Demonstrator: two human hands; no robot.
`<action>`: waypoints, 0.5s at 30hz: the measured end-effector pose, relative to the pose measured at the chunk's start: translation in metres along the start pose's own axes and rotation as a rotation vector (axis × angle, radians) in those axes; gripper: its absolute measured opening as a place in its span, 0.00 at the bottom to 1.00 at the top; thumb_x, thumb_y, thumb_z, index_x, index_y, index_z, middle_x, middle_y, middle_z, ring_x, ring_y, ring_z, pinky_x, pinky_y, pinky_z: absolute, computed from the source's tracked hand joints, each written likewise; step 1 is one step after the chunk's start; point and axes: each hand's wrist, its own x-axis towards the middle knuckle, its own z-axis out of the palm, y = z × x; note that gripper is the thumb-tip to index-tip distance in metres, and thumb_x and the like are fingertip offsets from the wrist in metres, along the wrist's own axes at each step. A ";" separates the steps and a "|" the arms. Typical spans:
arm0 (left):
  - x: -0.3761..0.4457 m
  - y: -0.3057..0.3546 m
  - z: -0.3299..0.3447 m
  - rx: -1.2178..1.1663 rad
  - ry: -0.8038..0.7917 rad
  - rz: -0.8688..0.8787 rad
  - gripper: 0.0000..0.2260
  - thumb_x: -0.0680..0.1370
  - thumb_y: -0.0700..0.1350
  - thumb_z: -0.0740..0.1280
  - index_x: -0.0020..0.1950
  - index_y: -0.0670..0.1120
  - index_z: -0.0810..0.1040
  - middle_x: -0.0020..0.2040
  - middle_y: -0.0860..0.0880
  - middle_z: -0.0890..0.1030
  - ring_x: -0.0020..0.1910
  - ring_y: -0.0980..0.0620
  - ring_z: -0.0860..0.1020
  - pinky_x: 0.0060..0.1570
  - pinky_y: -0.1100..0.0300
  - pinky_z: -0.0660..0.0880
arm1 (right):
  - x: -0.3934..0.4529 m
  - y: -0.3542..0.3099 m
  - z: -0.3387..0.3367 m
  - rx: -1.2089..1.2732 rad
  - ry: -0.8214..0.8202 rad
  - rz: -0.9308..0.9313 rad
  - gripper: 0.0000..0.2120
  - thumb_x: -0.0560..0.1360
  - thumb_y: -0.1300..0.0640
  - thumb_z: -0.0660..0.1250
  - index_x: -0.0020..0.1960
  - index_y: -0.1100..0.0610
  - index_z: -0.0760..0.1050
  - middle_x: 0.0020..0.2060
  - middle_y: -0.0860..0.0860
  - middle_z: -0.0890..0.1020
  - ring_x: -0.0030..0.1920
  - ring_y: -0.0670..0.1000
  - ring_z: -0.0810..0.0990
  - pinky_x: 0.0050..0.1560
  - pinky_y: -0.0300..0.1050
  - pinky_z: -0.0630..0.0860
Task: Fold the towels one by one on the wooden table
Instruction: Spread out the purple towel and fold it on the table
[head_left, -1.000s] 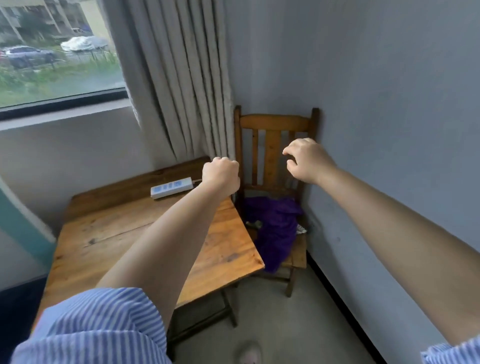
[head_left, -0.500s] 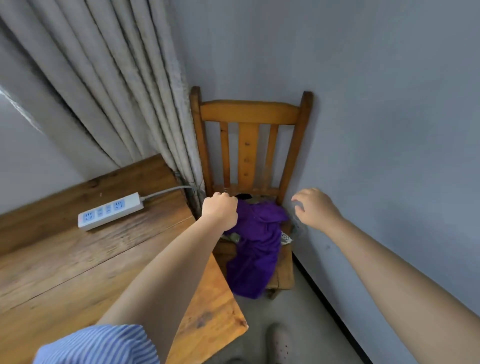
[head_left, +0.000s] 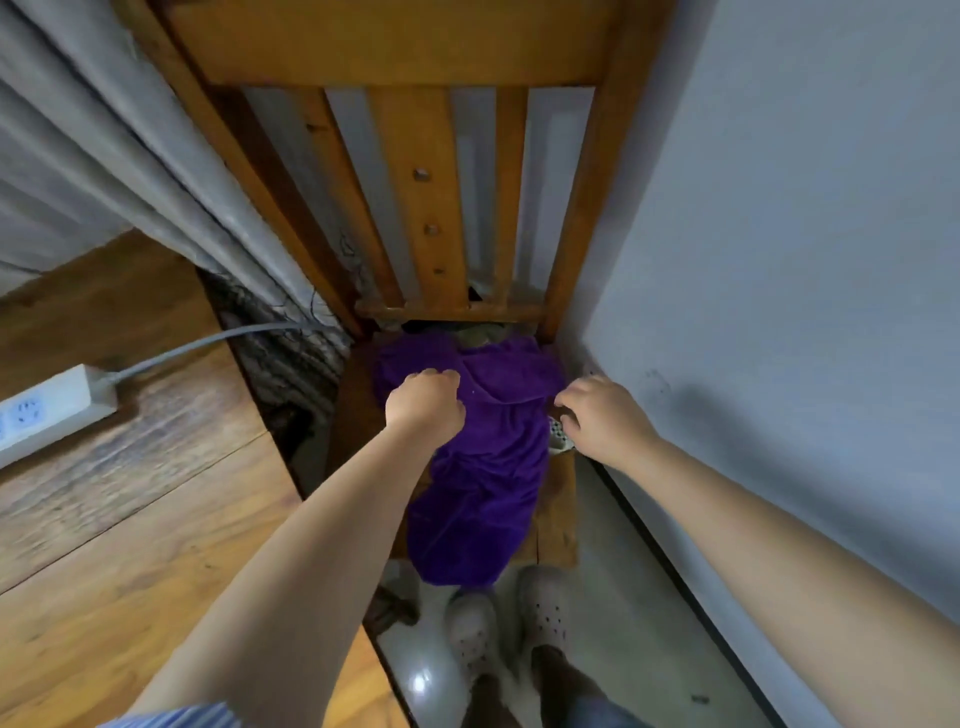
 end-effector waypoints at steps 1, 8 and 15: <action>0.010 -0.002 0.010 -0.027 -0.010 -0.019 0.17 0.79 0.44 0.58 0.67 0.44 0.68 0.63 0.43 0.73 0.61 0.43 0.72 0.50 0.52 0.74 | 0.007 0.004 0.010 0.002 0.004 -0.009 0.15 0.76 0.58 0.57 0.61 0.59 0.74 0.59 0.55 0.77 0.62 0.54 0.71 0.66 0.47 0.65; 0.079 -0.018 0.093 -0.104 0.030 -0.048 0.23 0.78 0.44 0.61 0.72 0.49 0.61 0.66 0.42 0.71 0.64 0.42 0.70 0.51 0.50 0.74 | 0.059 0.022 0.092 -0.039 0.129 0.002 0.13 0.73 0.59 0.64 0.55 0.62 0.78 0.53 0.58 0.79 0.59 0.58 0.72 0.61 0.50 0.66; 0.111 -0.032 0.135 -0.106 0.282 0.015 0.17 0.78 0.45 0.61 0.66 0.45 0.72 0.62 0.43 0.73 0.64 0.44 0.66 0.58 0.51 0.70 | 0.093 0.029 0.138 -0.056 0.341 0.083 0.11 0.70 0.62 0.68 0.52 0.63 0.80 0.49 0.60 0.81 0.55 0.62 0.75 0.60 0.57 0.65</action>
